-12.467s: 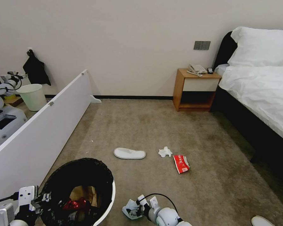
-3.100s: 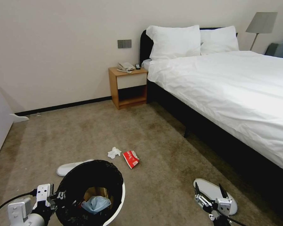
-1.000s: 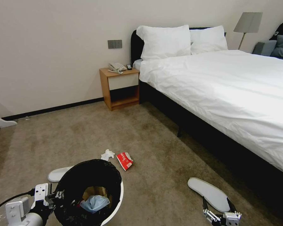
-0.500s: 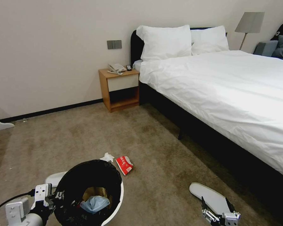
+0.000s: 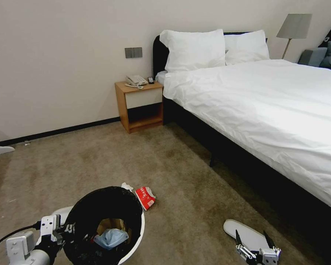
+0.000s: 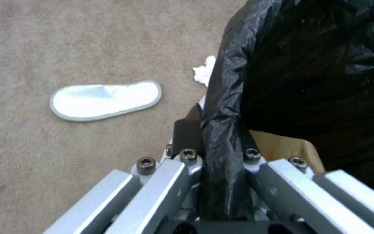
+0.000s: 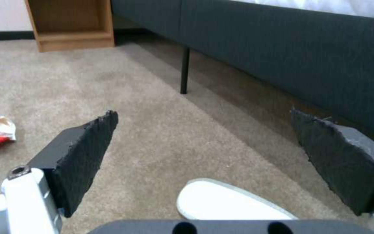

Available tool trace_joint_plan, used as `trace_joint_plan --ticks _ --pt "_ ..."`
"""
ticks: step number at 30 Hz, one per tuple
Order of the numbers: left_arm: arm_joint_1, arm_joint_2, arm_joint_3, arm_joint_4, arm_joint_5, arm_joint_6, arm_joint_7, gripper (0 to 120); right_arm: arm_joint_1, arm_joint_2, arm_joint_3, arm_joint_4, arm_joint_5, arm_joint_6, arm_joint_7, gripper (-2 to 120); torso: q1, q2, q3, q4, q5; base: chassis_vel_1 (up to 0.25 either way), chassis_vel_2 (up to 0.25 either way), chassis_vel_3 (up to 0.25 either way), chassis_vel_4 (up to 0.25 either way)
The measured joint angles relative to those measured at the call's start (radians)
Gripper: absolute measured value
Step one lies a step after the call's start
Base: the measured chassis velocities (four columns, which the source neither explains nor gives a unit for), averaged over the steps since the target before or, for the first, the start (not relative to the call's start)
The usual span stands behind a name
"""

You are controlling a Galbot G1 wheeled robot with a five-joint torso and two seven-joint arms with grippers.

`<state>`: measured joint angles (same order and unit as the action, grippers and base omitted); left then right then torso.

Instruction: Pick up the trash bin, then pick up the garbage from the floor and place it into the trash bin.

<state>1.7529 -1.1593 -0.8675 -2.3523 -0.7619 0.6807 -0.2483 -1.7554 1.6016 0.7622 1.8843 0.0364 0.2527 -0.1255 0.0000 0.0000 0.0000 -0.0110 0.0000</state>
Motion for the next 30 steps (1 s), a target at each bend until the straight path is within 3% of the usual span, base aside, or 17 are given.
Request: trace_joint_plan --ticks 5,8,12,17,30 --pt "-0.001 0.004 -0.003 0.000 -0.003 0.000 0.000 3 0.005 -0.056 0.000 0.000 -0.007 -0.034 0.046 100 0.000 0.000 0.000 0.0001 0.0000 0.000 0.000 0.000 0.000" --pt "-0.002 0.007 -0.005 -0.001 -0.004 0.000 0.000 3 -0.001 -0.128 0.017 0.003 -0.008 -0.104 0.056 100 0.000 0.000 0.000 0.0000 0.0000 0.000 0.000 0.000 0.000" --pt "-0.002 0.008 -0.005 -0.001 -0.004 0.000 -0.001 3 -0.004 -0.169 0.027 0.004 -0.024 -0.152 0.052 100 0.000 0.000 0.000 0.0000 0.0000 0.000 0.000 0.000 0.000" --pt "0.001 0.008 -0.009 -0.006 -0.004 0.002 -0.003 3 0.009 -0.246 0.043 -0.008 -0.030 -0.253 -0.045 100 0.000 0.000 0.000 0.0002 0.0001 0.000 0.000 0.000 0.000" --pt "0.016 0.007 -0.019 -0.017 -0.001 0.005 -0.007 3 0.057 -0.351 -0.025 -0.153 -0.049 -0.257 -0.070 100 0.000 0.000 0.000 0.0001 0.0003 0.000 0.000 0.000 0.000"
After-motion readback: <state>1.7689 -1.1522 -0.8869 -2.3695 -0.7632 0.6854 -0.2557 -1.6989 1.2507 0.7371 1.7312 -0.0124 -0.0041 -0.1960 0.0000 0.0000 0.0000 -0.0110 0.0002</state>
